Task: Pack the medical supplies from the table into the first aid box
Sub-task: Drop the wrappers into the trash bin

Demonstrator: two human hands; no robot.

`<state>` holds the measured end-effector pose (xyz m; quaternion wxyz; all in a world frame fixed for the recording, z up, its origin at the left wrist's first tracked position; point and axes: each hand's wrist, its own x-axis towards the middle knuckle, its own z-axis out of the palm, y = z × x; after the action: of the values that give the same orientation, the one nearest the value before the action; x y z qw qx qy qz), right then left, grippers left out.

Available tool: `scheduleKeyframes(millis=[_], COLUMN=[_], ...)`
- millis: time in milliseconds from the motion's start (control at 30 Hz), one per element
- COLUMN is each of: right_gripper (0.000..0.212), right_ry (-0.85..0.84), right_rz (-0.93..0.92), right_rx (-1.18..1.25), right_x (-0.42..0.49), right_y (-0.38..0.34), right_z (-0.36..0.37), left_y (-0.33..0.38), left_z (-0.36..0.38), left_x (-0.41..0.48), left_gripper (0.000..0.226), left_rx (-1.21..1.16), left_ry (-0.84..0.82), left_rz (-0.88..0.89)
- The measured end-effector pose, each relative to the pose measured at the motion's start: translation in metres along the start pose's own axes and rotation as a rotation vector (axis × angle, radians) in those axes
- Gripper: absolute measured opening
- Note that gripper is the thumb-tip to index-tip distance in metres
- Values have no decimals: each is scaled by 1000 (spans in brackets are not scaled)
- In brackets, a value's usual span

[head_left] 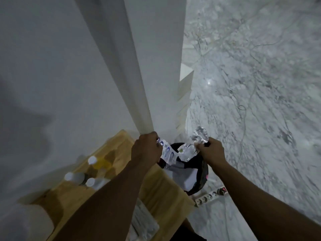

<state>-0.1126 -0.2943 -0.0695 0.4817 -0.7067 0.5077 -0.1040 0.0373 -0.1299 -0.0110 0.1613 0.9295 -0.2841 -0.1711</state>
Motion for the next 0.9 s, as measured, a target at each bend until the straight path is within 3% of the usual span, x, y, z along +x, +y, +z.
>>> scheduleKeyframes(millis=[133, 333, 467, 567, 600, 700, 900], right_gripper=[18, 18, 37, 14, 5, 24, 19], right_ry=[51, -51, -144, -267, -310, -393, -397], right_rz=[66, 111, 87, 80, 73, 70, 43], right_rx=[-15, -162, -246, -282, -283, -284, -331], right_x=[36, 85, 105, 114, 116, 121, 115], right_y=[50, 152, 197, 219, 225, 235, 207], right_z=[-5, 35, 70, 92, 96, 104, 79], left_y=[28, 32, 25, 19, 18, 15, 21], left_z=[49, 155, 213, 246, 254, 266, 235], left_x=[35, 90, 112, 118, 119, 120, 115], left_gripper=[13, 16, 10, 9, 11, 16, 23], left_rx=[5, 186, 228, 203, 201, 190, 189], left_ry=[-111, -339, -419, -516, -560, -625, -628], left_rz=[50, 142, 191, 213, 213, 193, 166])
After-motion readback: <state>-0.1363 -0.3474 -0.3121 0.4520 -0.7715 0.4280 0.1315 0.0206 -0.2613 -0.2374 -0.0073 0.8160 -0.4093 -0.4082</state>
